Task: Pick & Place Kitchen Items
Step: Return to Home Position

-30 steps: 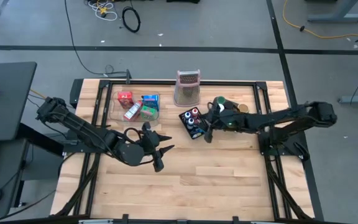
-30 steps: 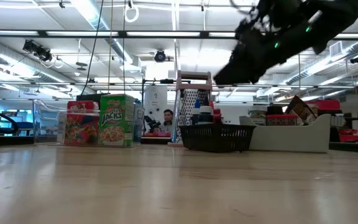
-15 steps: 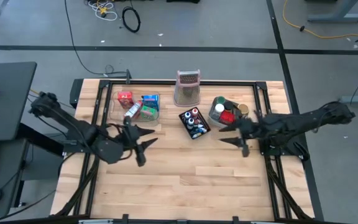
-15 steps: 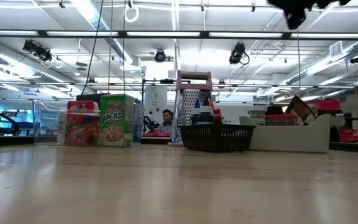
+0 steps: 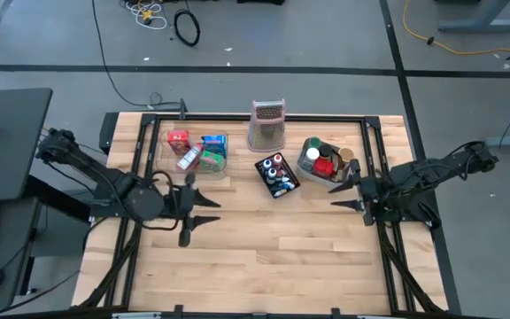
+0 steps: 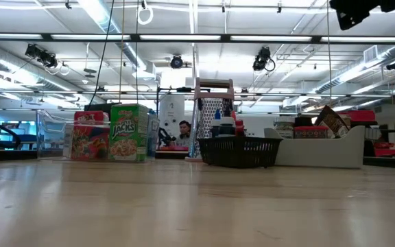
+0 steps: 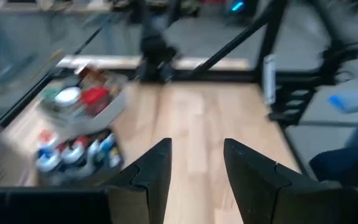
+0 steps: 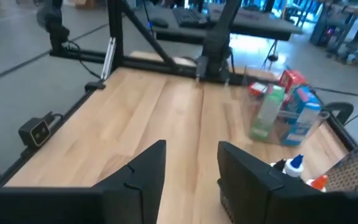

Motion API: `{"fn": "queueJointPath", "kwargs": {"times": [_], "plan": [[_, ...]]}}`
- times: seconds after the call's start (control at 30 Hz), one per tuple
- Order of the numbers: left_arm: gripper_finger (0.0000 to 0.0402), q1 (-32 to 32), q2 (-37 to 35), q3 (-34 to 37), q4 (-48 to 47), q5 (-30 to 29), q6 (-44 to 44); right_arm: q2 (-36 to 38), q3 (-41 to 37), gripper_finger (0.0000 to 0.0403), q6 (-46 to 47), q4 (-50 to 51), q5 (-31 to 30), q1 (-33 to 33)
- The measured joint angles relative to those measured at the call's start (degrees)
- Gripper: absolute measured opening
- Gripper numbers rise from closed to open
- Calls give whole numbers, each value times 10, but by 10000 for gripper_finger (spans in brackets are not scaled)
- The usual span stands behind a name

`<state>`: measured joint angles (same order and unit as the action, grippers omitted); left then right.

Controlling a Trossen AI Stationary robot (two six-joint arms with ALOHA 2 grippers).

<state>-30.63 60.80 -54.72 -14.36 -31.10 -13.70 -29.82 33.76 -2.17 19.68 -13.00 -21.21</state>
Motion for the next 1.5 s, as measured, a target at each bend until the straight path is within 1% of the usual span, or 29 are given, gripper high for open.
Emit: {"fn": "queueJointPath", "kwargs": {"times": [0.1,0.17,0.27,0.4,0.5,0.67,0.87,0.97,1.07,1.17,1.3,1.37,1.5], "plan": [[155,32,-39,79,101,54,37,27,0,155,-15,10,0,0],[155,61,-73,134,155,86,37,49,0,155,-32,15,0,0],[155,104,-131,213,210,125,29,82,-4,155,-47,20,5,0],[155,143,-226,305,260,133,23,128,-36,155,-47,19,5,0],[155,158,-305,357,266,133,23,159,-69,155,-45,11,5,0],[155,163,-431,425,268,134,35,193,-107,155,-30,-49,5,0],[155,163,-560,490,269,138,63,207,-129,155,-28,-71,6,0],[155,163,-609,517,268,162,85,207,-141,155,-5,-82,18,1],[155,163,-607,535,290,174,114,207,-166,155,6,-123,49,1],[155,165,-606,542,288,164,112,207,-192,155,7,-159,72,1],[155,165,-605,542,273,160,85,207,-234,155,17,-212,75,1],[155,165,-605,542,267,159,86,207,-257,155,17,-240,75,1],[155,165,-605,542,247,133,73,207,-302,155,17,-304,75,1]]}}
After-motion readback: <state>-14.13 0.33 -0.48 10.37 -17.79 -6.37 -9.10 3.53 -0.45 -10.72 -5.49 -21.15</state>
